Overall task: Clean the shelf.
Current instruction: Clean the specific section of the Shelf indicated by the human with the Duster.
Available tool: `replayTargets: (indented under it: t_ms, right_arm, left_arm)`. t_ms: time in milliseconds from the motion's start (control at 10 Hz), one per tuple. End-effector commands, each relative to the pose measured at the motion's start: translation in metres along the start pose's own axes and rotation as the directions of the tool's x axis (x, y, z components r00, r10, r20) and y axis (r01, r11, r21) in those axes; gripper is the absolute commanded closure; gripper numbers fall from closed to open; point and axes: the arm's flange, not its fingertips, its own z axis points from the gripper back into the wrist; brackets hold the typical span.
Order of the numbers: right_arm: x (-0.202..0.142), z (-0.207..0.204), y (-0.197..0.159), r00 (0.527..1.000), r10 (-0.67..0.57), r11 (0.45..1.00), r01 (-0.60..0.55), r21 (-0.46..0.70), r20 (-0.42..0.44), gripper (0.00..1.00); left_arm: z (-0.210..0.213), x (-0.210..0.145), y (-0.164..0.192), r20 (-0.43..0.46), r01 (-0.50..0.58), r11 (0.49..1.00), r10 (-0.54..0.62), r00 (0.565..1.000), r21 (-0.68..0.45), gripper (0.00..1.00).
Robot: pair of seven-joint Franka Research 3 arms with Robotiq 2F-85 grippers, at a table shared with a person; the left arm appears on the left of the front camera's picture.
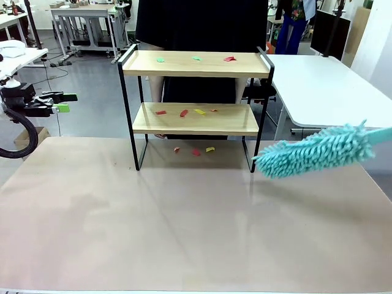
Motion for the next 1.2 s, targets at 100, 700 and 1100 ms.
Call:
replayTargets:
  t_ms: [100,700,1100]
  right_arm:
    - [0.019,-0.045,0.028,0.976,0.154,0.985,-0.164,0.055,0.152,0.88]
    - [0.036,-0.094,0.032,0.904,0.285,0.909,-0.361,0.210,0.319,0.88]
    - [0.037,-0.102,0.040,0.921,0.265,0.921,-0.329,0.208,0.285,0.88]
  left_arm:
    - [0.000,0.002,-0.002,-0.001,0.010,1.000,-0.010,1.000,-0.002,0.00]
    - [0.000,0.002,-0.002,-0.001,0.010,1.000,-0.010,1.000,-0.002,0.00]
    - [0.000,0.002,-0.002,-0.001,0.010,1.000,-0.010,1.000,-0.002,0.00]
